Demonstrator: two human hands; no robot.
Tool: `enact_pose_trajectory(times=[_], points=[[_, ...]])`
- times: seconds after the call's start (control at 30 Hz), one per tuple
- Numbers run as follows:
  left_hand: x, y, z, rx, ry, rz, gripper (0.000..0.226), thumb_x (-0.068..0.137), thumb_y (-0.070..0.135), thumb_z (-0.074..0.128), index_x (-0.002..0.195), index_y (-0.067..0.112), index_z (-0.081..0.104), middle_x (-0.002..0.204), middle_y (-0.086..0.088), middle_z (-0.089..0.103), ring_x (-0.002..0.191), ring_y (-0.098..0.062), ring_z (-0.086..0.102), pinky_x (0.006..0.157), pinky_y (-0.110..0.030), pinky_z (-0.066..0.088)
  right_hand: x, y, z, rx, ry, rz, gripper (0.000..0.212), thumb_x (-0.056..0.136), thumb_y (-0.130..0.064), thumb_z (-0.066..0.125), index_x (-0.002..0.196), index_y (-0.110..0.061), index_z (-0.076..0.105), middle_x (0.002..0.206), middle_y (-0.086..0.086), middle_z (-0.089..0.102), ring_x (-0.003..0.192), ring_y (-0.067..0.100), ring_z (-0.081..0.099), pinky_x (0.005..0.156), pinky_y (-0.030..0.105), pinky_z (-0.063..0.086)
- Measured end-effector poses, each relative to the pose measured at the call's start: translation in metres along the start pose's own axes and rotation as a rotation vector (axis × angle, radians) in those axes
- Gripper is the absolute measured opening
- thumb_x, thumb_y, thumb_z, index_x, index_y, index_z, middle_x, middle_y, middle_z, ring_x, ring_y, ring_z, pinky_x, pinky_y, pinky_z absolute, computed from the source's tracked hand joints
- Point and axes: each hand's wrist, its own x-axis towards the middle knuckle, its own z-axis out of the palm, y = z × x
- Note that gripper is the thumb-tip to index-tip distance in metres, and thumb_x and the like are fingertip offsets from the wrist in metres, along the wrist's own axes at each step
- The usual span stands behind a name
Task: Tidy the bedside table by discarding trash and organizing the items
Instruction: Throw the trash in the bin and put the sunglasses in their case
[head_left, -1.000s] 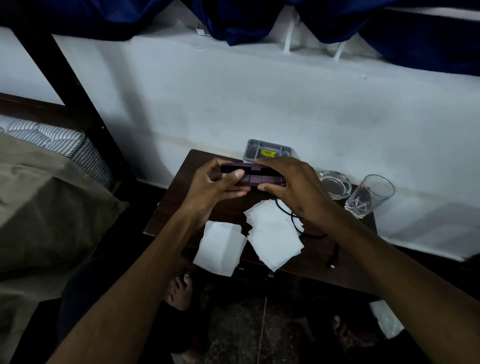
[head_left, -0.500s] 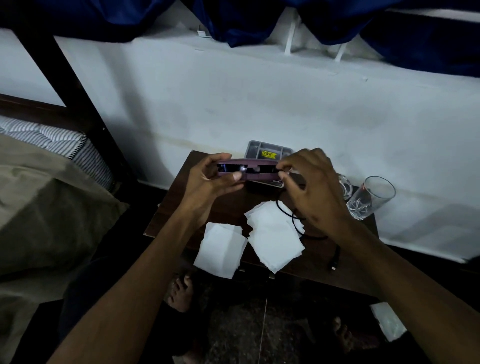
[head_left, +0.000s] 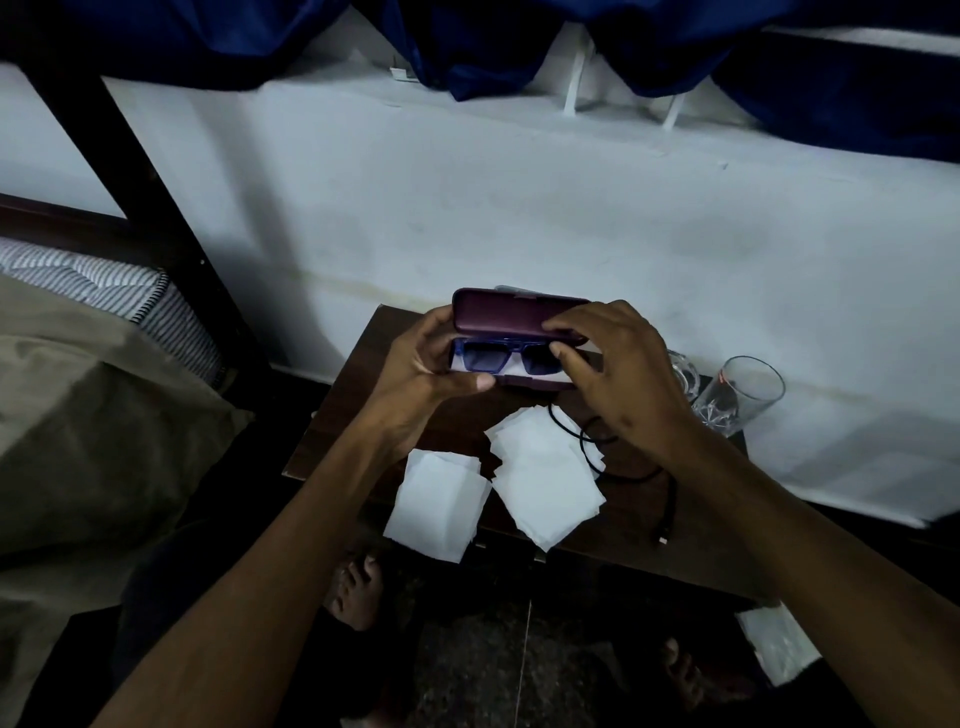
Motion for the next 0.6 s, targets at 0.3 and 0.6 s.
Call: enact_pose_trajectory(times=[0.3, 0.6], points=[[0.0020, 0.0006, 0.0013, 0.059, 0.011, 0.032, 0.092, 0.072, -0.026, 0.077, 0.153, 0.004, 0.046, 0.142, -0.014, 0.066, 0.132, -0.029, 0.065, 0.103, -0.042, 0.058, 0.0041, -0.0052, -0.0007, 0.128, -0.003, 0.100, 0.004, 0.088, -0.019, 0.078, 0.091, -0.023, 0.077, 0.090, -0.009, 0.075, 0.088, 0.012, 0.066, 0.082, 0.034, 0.052], [0.0034, -0.0004, 0.0005, 0.097, 0.012, 0.013, 0.097, 0.075, -0.021, 0.080, 0.158, 0.011, 0.042, 0.141, -0.017, 0.067, 0.135, -0.035, 0.063, 0.109, -0.059, 0.052, 0.0017, -0.0029, -0.0038, 0.113, -0.063, 0.018, 0.011, 0.093, -0.013, 0.075, 0.099, -0.017, 0.083, 0.097, -0.004, 0.078, 0.091, 0.009, 0.068, 0.083, 0.028, 0.052]])
